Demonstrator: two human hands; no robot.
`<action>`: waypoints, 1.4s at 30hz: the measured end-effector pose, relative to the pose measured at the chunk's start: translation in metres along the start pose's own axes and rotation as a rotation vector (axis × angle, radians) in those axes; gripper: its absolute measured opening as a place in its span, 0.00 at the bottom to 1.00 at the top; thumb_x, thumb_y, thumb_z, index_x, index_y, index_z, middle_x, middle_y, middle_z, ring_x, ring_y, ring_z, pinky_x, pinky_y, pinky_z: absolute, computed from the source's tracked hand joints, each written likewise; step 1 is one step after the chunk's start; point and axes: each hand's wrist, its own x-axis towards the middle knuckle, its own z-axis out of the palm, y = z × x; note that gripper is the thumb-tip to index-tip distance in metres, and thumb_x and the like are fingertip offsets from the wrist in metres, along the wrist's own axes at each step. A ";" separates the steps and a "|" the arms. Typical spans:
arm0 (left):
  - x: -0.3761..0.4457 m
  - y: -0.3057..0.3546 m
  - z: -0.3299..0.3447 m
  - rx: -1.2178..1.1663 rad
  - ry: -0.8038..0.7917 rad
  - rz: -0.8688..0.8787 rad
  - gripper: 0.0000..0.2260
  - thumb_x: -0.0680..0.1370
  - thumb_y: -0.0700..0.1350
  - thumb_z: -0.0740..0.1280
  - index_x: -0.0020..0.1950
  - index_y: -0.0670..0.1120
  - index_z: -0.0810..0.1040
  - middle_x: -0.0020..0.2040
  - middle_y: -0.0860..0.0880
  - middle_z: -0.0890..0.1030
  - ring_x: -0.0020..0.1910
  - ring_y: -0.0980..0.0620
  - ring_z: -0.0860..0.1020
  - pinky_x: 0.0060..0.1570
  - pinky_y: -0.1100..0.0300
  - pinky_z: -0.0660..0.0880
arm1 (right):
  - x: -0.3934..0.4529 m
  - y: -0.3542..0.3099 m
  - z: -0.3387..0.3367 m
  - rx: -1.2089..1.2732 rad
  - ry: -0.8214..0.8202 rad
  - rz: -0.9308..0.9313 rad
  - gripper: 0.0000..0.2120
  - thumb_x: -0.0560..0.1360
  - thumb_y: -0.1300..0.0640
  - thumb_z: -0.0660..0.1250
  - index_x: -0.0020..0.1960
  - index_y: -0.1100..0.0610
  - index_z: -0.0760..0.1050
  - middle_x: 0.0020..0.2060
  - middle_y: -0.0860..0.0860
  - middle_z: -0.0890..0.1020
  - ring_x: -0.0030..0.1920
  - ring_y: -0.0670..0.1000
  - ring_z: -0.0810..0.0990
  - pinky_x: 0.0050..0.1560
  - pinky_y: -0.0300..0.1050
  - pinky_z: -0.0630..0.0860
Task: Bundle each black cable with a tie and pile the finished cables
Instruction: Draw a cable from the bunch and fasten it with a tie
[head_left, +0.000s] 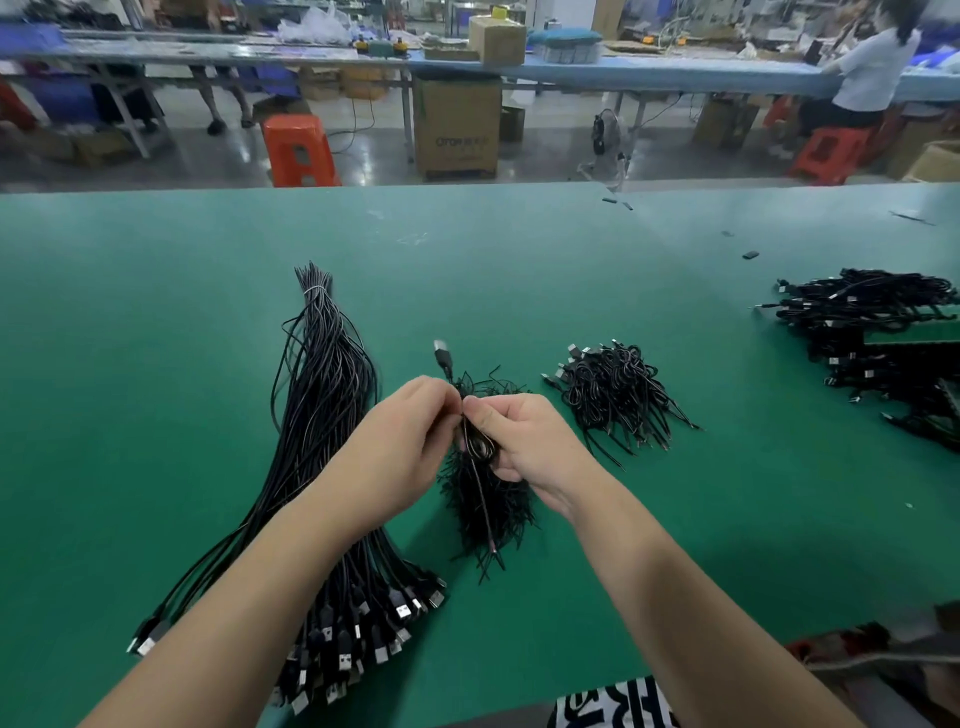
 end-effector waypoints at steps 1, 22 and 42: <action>-0.001 0.000 0.001 0.030 -0.007 0.025 0.02 0.80 0.36 0.66 0.48 0.42 0.75 0.43 0.51 0.74 0.40 0.56 0.69 0.42 0.64 0.67 | -0.001 -0.001 0.000 0.027 -0.026 0.011 0.15 0.83 0.54 0.64 0.41 0.59 0.80 0.28 0.55 0.73 0.21 0.44 0.59 0.21 0.37 0.56; -0.002 -0.003 0.006 -0.087 0.145 -0.265 0.04 0.78 0.40 0.70 0.45 0.48 0.79 0.35 0.57 0.78 0.35 0.61 0.75 0.36 0.72 0.69 | -0.001 0.006 -0.001 -0.071 0.038 -0.122 0.15 0.82 0.63 0.62 0.60 0.43 0.74 0.36 0.50 0.79 0.28 0.49 0.74 0.30 0.42 0.75; -0.008 -0.017 0.012 0.486 0.104 0.345 0.08 0.72 0.28 0.70 0.49 0.37 0.78 0.42 0.43 0.77 0.39 0.43 0.74 0.42 0.50 0.75 | 0.001 -0.004 0.002 -0.084 -0.015 0.016 0.19 0.83 0.51 0.65 0.35 0.53 0.84 0.30 0.46 0.82 0.29 0.49 0.74 0.33 0.42 0.76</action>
